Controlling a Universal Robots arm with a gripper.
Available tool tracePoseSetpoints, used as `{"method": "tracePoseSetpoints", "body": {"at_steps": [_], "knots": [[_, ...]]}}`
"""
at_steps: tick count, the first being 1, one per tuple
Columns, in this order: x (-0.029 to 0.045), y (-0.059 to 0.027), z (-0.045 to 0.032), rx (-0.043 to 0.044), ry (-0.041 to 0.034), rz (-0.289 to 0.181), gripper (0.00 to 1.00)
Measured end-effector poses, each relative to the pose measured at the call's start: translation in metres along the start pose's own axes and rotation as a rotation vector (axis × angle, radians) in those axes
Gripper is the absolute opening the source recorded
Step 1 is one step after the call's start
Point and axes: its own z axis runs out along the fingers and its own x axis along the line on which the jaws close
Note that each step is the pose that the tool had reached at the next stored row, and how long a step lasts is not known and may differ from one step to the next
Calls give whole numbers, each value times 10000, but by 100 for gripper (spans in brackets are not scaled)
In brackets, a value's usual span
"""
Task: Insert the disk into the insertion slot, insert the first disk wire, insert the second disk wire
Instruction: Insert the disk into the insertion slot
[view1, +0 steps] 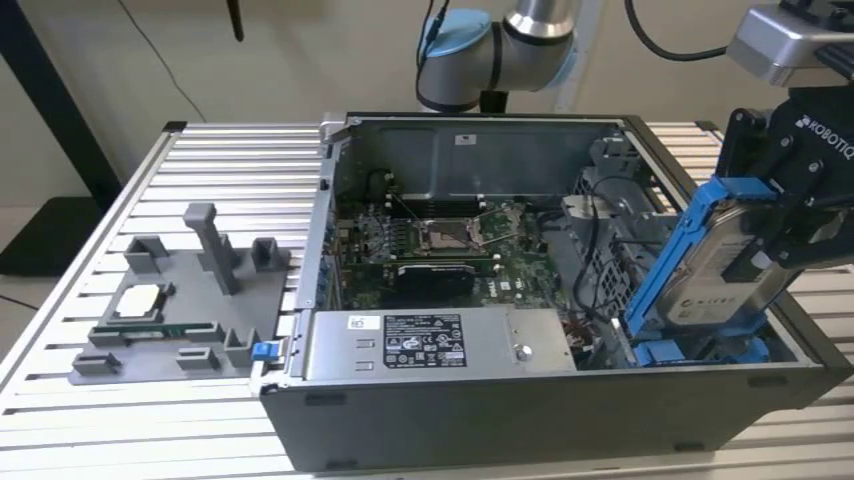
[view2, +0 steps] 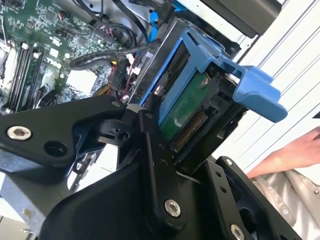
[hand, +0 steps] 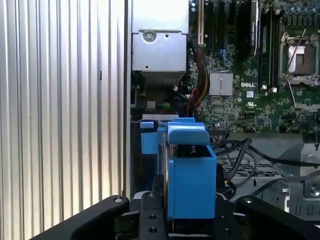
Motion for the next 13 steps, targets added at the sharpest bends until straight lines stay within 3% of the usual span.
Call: {"method": "tracePoseSetpoints", "body": {"at_steps": [5, 13], "knots": [[0, -3, 6, -3, -122, -6, 0], [0, -3, 7, -3, -141, -7, 0]]}}
